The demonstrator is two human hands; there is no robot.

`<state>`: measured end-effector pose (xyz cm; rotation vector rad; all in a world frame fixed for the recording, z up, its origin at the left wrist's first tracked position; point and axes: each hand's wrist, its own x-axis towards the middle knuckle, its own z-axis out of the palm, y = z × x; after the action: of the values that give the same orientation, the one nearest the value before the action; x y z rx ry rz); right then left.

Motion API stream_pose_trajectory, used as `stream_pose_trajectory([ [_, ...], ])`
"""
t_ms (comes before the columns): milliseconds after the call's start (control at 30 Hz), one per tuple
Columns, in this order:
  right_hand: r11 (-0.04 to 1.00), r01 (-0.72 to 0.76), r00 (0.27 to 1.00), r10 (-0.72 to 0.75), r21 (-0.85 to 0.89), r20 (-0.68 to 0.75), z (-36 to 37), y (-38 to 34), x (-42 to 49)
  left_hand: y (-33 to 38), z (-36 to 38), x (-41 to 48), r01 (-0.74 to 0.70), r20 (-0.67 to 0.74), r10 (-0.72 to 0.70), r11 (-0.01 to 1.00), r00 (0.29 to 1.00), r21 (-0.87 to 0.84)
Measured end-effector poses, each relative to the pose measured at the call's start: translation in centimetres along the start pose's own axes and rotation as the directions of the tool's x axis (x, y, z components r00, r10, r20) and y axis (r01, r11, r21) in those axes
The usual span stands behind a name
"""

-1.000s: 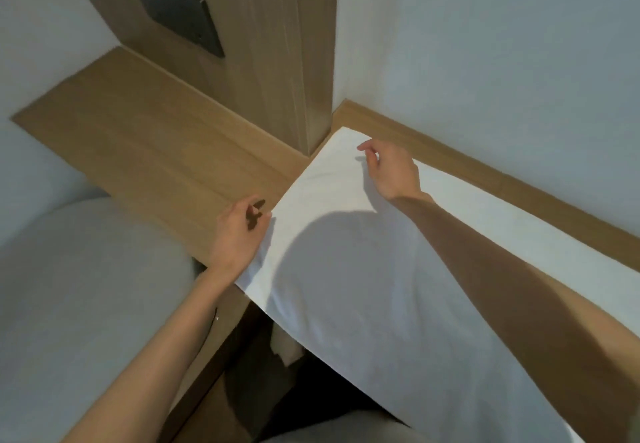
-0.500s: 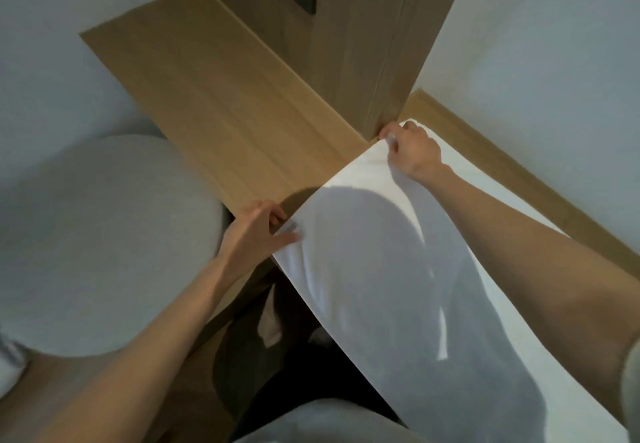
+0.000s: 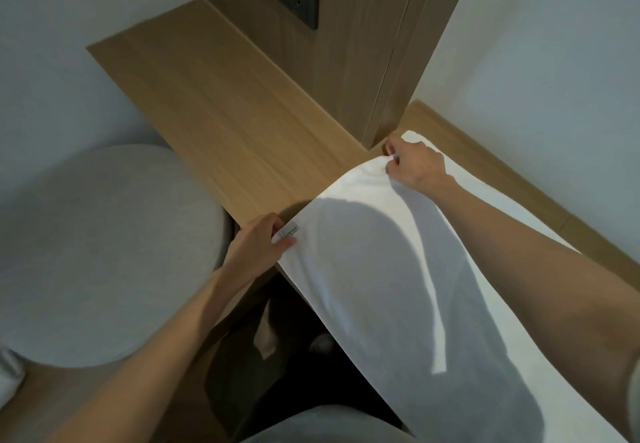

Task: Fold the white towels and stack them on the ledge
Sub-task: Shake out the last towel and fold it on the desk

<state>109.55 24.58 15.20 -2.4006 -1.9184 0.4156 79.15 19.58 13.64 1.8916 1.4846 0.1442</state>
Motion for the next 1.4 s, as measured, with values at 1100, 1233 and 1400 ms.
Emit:
stream_pose_trajectory([
  [1100, 0.320, -0.002, 0.660, 0.712, 0.948, -0.239, -11.6, 11.9, -21.5, 21.1, 3.6, -19.8, -0.556, -0.577, 0.299, 0.759, 0.760, -0.339],
  [1233, 0.272, 0.003, 0.667, 0.716, 0.962, -0.205, -12.8, 14.6, -26.5, 23.1, 6.0, -23.3, -0.556, -0.552, 0.317, 0.758, 0.771, -0.341],
  [1400, 0.247, -0.025, 0.662, 0.730, 0.969, -0.170, -13.4, 18.0, -32.0, 24.7, 9.0, -27.0, -0.562, -0.493, 0.367, 0.755, 0.789, -0.337],
])
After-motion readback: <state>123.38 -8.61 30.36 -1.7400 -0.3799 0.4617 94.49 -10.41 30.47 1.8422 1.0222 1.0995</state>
